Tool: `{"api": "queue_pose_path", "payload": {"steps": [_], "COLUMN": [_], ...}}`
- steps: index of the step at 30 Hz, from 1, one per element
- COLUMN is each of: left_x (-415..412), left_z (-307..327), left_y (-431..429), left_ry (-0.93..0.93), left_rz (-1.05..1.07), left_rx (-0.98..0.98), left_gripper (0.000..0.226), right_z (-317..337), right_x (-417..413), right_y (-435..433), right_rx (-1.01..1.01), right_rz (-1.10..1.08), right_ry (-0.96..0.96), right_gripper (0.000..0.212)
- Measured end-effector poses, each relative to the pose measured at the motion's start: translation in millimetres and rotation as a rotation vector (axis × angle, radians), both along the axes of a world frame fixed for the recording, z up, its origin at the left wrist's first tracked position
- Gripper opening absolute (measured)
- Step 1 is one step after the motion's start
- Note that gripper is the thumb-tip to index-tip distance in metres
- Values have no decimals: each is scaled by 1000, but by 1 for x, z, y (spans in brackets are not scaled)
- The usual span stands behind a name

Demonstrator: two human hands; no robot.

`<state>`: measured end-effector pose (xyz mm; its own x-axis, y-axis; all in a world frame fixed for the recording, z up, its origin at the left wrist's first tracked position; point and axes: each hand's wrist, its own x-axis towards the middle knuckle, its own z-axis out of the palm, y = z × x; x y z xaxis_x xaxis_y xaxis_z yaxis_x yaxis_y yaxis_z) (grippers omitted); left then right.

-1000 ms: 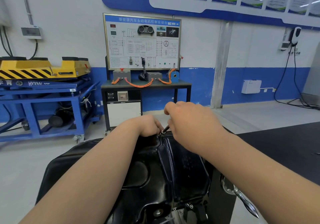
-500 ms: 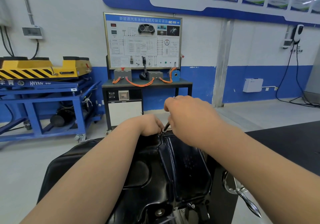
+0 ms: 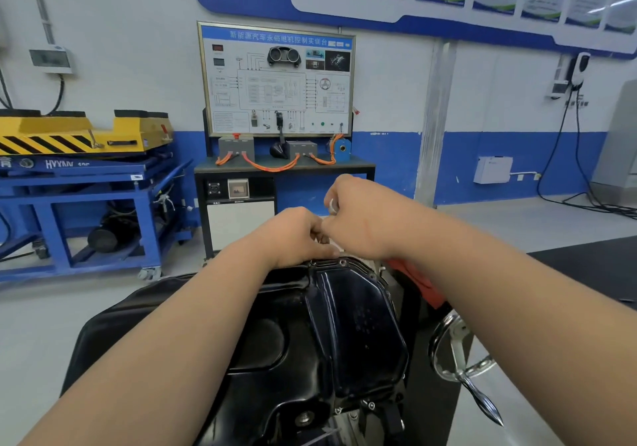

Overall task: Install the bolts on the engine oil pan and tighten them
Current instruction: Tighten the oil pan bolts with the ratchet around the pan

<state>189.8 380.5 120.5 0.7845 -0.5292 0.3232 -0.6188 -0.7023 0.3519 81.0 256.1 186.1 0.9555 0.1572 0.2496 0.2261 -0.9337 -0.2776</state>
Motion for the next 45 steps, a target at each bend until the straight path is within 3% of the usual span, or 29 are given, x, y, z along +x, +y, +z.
{"api": "queue_pose_path", "payload": {"steps": [3, 5, 7, 9, 11, 13, 16, 19, 23, 26, 30, 33, 36, 41, 43, 45], "left_x": [-1, -5, -10, -15, -16, -17, -17, -20, -21, -19, -20, -22, -20, -18, -25, -26], "left_z": [1, 3, 3, 1, -5, -11, -15, -15, -13, -14, -16, -18, -20, -18, -15, -14], "left_y": [2, 0, -3, -5, -6, -4, 0, 0, -3, -3, -1, -1, -3, -5, -3, -3], "left_ry": [21, 14, -18, -55, -91, -136, -207, -251, -246, -220, -223, -263, -249, -105, -98, -86], "left_rz": [3, 15, 18, 38, 71, 96, 90, 87, 88, 123, 86, 92, 79, 167, 163, 146], "left_rx": [58, 114, 158, 218, 245, 220, 169, 159, 263, 297, 242, 254, 182, 181, 199, 205], "left_gripper": [15, 21, 23, 24, 27, 26, 25, 25, 25, 38, 21, 24, 20, 36, 31, 32], "right_z": [7, 10, 13, 16, 17, 16, 9, 2, 12, 19, 7, -4, 7, 17, 13, 12], "right_x": [-5, -11, -14, -16, -15, -15, -17, -16, -16, -13, -12, -12, -13, -15, -18, -21], "right_y": [-11, -16, -18, -17, -14, -13, -13, -11, -14, -17, -12, -4, -5, -4, -1, 1], "right_rx": [-17, -216, -471, -680, -798, -765, -559, -389, -641, -797, -621, -401, -495, -772, -776, -638], "right_rz": [-5, -65, -36, 59, 119, 83, -44, -146, -1, 158, 27, -108, -36, 186, 163, 42], "right_ry": [-36, -156, -274, -348, -396, -432, -314, -251, -402, -467, -463, -357, -408, -512, -502, -412], "right_gripper": [37, 43, 33, 9, 11, 6, 43, 48, 32, 9, 43, 50, 41, 11, 24, 39]}}
